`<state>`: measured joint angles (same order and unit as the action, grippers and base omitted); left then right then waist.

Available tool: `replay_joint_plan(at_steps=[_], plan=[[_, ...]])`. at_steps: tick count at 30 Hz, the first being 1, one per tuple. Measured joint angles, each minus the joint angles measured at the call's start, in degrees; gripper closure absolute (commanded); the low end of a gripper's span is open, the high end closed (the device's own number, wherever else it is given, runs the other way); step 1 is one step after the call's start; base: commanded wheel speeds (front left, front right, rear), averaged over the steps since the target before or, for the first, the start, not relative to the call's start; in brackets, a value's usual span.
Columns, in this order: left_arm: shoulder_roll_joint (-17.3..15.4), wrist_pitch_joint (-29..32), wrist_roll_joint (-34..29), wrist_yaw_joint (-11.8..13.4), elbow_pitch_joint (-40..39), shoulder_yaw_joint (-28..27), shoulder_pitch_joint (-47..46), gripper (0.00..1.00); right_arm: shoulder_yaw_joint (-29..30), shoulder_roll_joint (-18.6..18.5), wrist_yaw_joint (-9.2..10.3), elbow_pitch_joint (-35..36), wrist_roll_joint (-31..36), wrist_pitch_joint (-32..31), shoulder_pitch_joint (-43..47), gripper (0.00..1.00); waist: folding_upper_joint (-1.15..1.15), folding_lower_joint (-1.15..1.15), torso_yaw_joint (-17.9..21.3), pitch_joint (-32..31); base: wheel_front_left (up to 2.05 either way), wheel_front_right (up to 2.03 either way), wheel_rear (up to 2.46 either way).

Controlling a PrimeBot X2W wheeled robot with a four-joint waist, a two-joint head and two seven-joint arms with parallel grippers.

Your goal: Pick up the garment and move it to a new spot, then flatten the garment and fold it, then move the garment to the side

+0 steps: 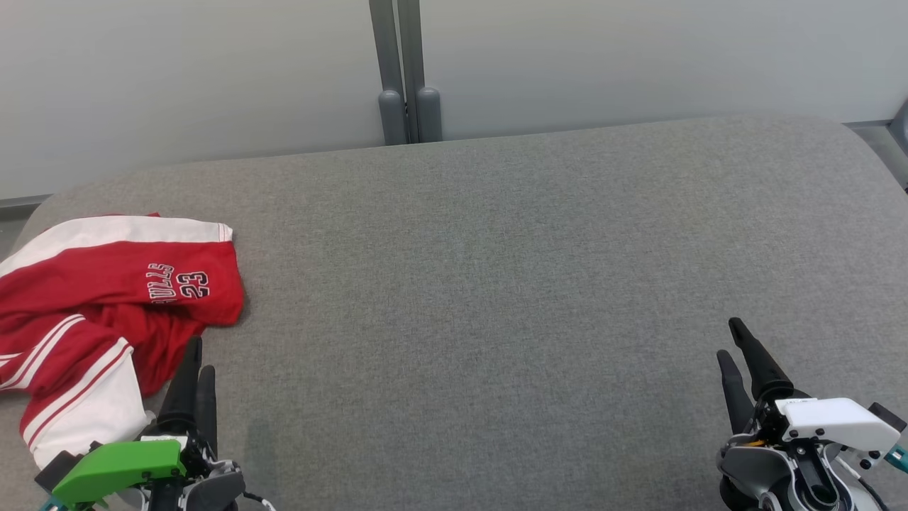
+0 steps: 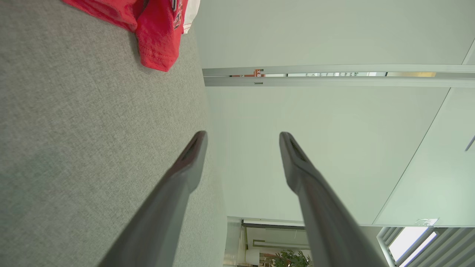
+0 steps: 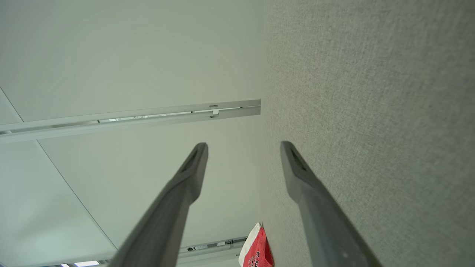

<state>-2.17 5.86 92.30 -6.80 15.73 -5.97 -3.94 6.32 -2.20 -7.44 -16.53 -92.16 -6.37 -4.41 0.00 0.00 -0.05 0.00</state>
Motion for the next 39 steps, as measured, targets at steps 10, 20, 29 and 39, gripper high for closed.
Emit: replay_joint_plan(at_steps=[10,20,29,39], plan=[[0.0,-2.8,-1.5,0.0,-1.6,1.3,0.0,0.0,-2.2,0.0,0.0,2.3,0.1,1.9,-0.1,0.0,0.0,0.0,-0.3,0.1,0.0,0.0,0.0],[0.0,-5.3,-8.4,0.0,-4.1,2.1,-0.1,0.0,-4.5,-0.9,0.0,5.2,3.2,5.1,-0.3,0.0,0.0,0.0,-0.5,0.1,0.0,0.0,0.0],[-0.1,-7.3,-20.3,0.3,-5.6,2.9,-0.1,0.0,-7.4,-2.5,0.0,6.6,14.4,7.7,-1.4,0.0,0.0,0.0,-0.7,0.1,0.0,0.0,0.0],[-0.1,-9.4,-35.9,3.2,-6.9,5.2,-0.1,0.0,-9.9,-3.2,0.0,7.6,27.4,9.7,-1.8,0.0,0.0,0.0,-1.1,0.0,0.0,0.0,0.0]])
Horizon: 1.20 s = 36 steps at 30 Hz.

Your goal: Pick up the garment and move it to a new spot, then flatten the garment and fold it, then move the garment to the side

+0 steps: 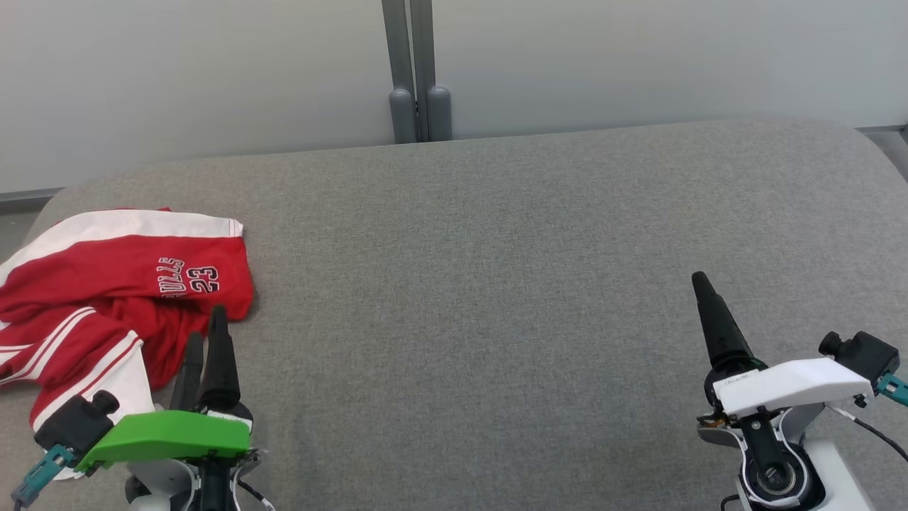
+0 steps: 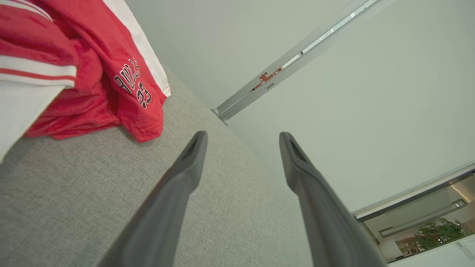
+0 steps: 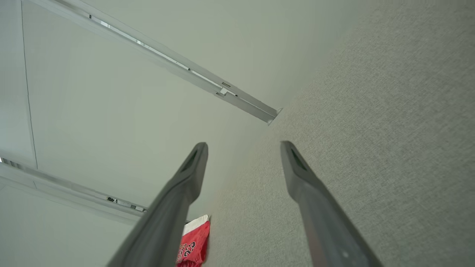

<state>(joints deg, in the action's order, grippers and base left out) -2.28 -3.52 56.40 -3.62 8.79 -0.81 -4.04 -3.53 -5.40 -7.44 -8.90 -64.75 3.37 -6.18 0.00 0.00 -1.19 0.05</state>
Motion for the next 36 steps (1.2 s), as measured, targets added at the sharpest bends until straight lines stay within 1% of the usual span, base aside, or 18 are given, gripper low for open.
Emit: replay_joint_plan(at_steps=[5,10,16,19,36], plan=[[0.0,-0.8,-6.7,0.8,-0.2,1.4,0.1,0.0,-0.7,-0.9,0.0,0.0,6.3,0.9,0.0,0.0,0.0,0.0,-0.3,-0.1,0.0,0.0,0.0],[-0.1,-1.7,-14.4,2.7,-0.2,2.9,0.1,0.0,-1.0,-0.9,0.0,-0.1,13.2,1.8,0.0,0.0,0.0,0.0,-0.4,-0.2,0.0,0.0,0.0],[-0.1,-2.8,-18.6,3.5,-0.2,3.9,0.1,0.0,-1.0,-0.7,-0.01,-0.3,20.3,2.9,0.0,0.0,0.0,0.0,-0.5,-0.1,0.0,0.0,0.0],[-0.1,-3.2,-20.9,3.6,-0.3,4.3,0.1,0.0,-1.1,-0.7,-0.01,-0.4,22.8,3.4,0.0,0.0,0.0,0.0,-0.5,-0.1,0.0,0.0,0.0],[-0.2,-5.8,-31.0,4.6,-1.3,6.0,0.1,0.0,-2.1,-0.7,-0.01,0.4,33.3,5.8,-0.6,0.0,0.0,0.0,-1.1,0.1,0.0,0.0,0.0]])
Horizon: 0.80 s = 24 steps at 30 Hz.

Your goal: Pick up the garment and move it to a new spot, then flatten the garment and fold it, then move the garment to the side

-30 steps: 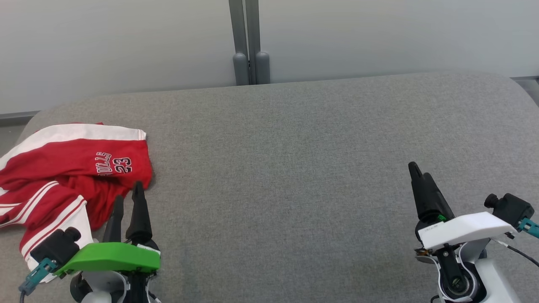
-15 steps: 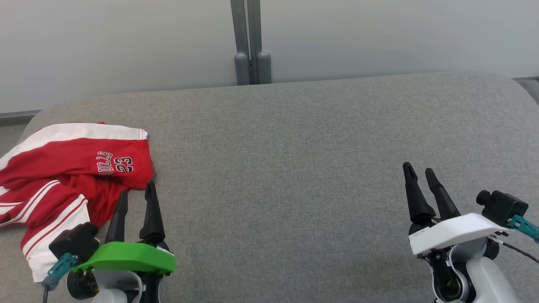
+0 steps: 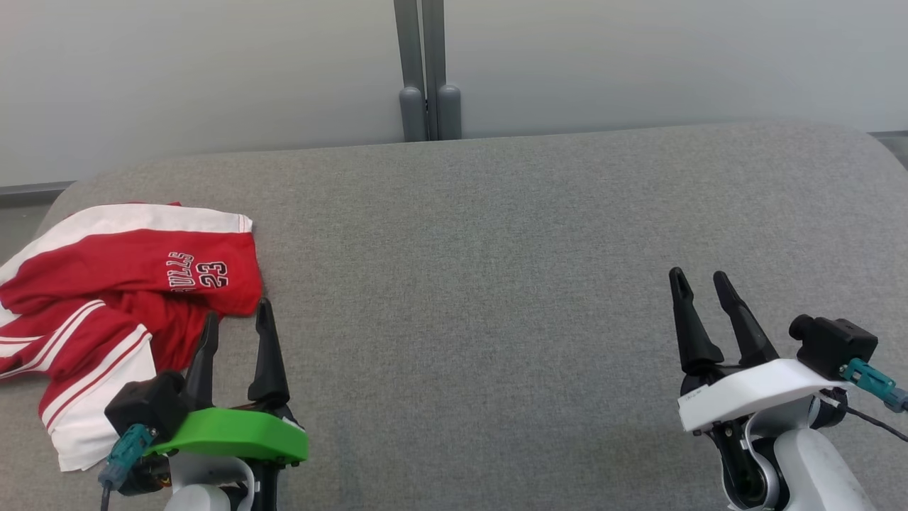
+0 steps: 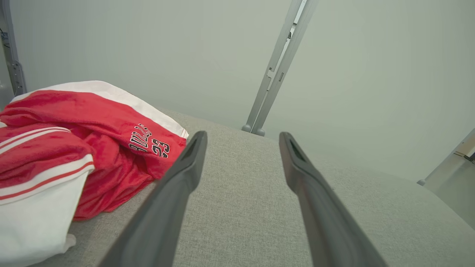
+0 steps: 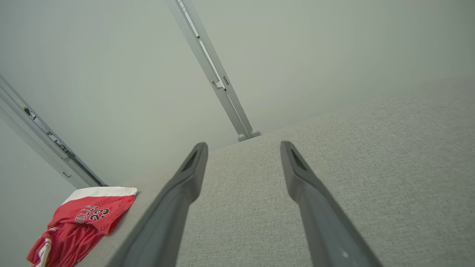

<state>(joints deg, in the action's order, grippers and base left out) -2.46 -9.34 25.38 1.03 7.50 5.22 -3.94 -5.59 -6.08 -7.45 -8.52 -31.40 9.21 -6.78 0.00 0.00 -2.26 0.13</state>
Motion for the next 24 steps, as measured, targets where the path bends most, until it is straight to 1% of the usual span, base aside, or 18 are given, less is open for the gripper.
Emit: replay_joint_plan(at_steps=[10,24], plan=[[0.0,-1.4,-4.9,0.1,-0.3,0.6,0.0,0.0,-0.9,-0.1,0.0,0.2,4.7,1.5,-0.4,0.0,0.0,0.0,-0.2,0.1,0.0,0.0,0.0],[-0.1,-3.0,-9.3,0.2,-0.6,1.7,0.0,0.0,-2.0,-0.3,-0.01,0.3,10.7,3.0,-0.6,0.0,0.0,0.0,-0.5,0.0,0.0,0.0,0.0]])
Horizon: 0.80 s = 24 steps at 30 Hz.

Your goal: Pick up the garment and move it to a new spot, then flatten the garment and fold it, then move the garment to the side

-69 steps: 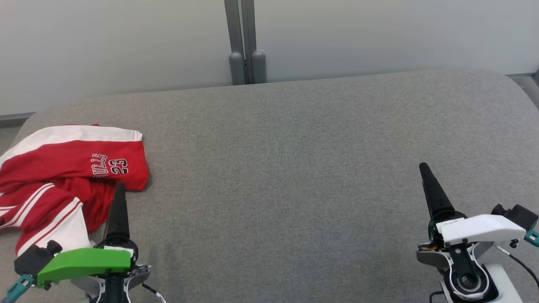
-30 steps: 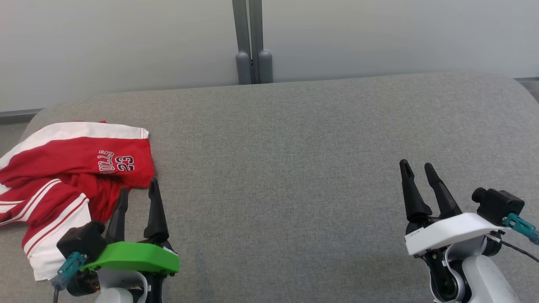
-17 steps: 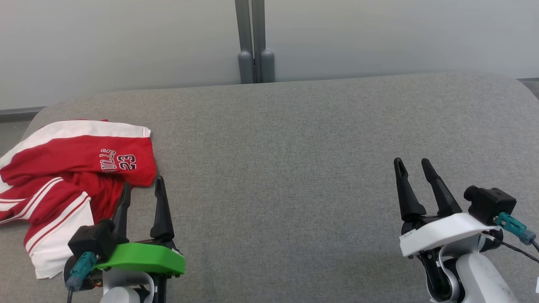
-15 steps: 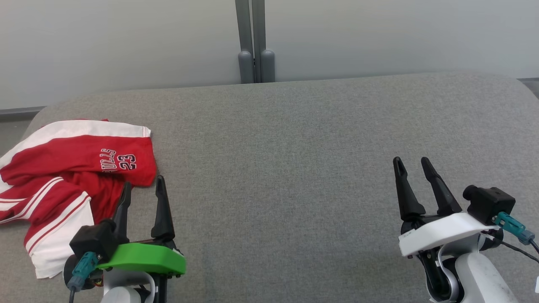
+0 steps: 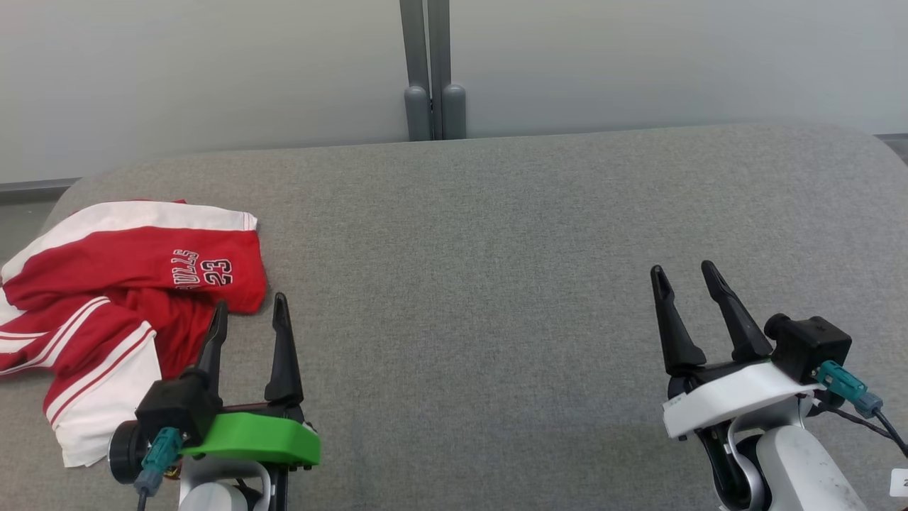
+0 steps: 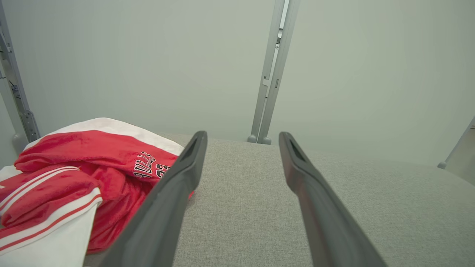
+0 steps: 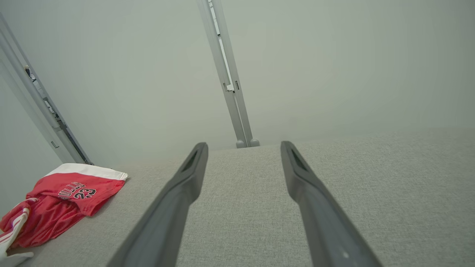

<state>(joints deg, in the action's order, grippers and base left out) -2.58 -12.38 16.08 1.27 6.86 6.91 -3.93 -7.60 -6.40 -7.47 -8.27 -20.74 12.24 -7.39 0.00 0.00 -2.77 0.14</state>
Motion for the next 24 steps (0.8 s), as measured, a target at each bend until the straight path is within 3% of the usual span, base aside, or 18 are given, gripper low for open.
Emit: replay_joint_plan(at_steps=[24], plan=[[-0.1,-2.4,-8.2,1.1,-1.3,0.7,0.0,0.0,-1.2,0.0,-0.01,1.1,8.2,2.6,-0.6,0.0,0.0,0.0,-0.5,0.2,0.0,0.0,0.0]])
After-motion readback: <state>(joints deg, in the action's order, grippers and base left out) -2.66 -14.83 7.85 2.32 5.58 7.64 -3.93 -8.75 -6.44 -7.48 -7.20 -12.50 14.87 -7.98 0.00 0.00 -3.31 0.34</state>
